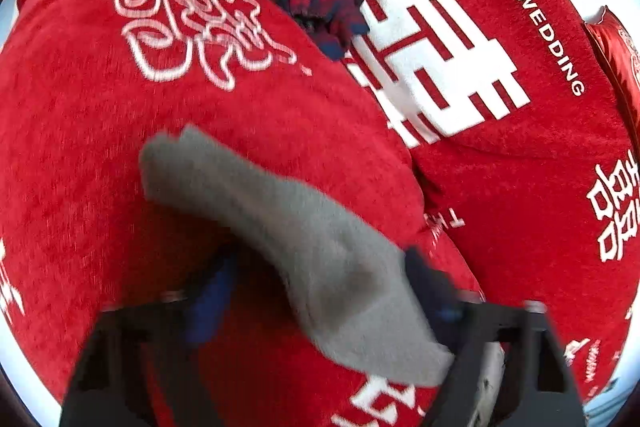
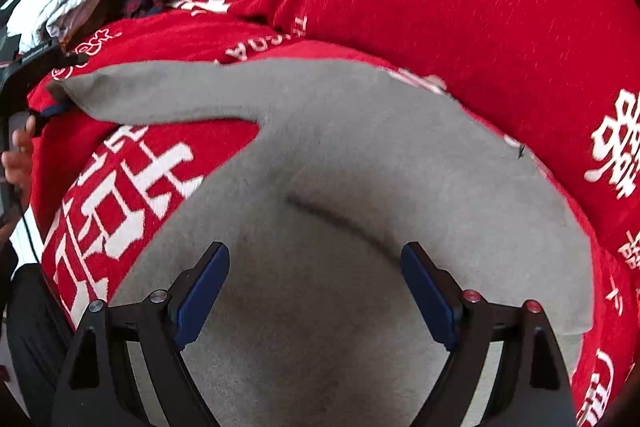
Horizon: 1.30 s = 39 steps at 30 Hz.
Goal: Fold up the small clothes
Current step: 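Grasp the other sleeve cuff with the left tool and lift, then carry the held sleeve across the sweater body toward the right tool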
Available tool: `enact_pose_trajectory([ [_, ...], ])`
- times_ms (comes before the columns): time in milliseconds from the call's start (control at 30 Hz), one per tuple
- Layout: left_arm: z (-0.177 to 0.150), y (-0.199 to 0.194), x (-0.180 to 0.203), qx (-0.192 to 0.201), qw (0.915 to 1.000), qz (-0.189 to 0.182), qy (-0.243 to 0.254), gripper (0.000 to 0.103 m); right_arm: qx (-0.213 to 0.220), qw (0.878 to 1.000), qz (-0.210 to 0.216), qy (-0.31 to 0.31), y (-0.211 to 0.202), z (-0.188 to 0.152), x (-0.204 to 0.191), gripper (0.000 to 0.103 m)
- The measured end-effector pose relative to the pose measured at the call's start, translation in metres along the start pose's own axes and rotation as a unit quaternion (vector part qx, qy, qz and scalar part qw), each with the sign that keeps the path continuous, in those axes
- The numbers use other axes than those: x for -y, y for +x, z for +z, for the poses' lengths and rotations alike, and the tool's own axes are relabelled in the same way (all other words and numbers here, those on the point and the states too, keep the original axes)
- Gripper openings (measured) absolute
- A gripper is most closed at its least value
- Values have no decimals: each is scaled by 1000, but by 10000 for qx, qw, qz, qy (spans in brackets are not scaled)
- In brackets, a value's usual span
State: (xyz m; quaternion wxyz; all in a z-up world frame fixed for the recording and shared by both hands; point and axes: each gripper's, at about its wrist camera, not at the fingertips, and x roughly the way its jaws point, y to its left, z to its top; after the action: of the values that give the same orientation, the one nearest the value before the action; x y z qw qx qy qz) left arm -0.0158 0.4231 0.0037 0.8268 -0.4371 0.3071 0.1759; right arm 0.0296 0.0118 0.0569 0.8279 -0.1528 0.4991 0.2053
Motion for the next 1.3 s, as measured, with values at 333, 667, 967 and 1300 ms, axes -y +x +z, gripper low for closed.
enact_pose_trajectory([
  [333, 12, -19, 10, 446, 9981, 76, 413, 7, 139, 9997, 65, 212, 5, 38, 21, 90],
  [667, 10, -44, 56, 848, 9846, 488, 1447, 7, -295, 9972, -20, 688, 93, 137, 13, 90],
  [967, 16, -48, 106, 898, 9719, 737, 2047, 7, 105, 9960, 261, 853, 66, 125, 17, 89],
  [1300, -45, -9, 209, 341, 9532, 814, 2892, 7, 38, 9890, 50, 1477, 16, 28, 121, 89],
])
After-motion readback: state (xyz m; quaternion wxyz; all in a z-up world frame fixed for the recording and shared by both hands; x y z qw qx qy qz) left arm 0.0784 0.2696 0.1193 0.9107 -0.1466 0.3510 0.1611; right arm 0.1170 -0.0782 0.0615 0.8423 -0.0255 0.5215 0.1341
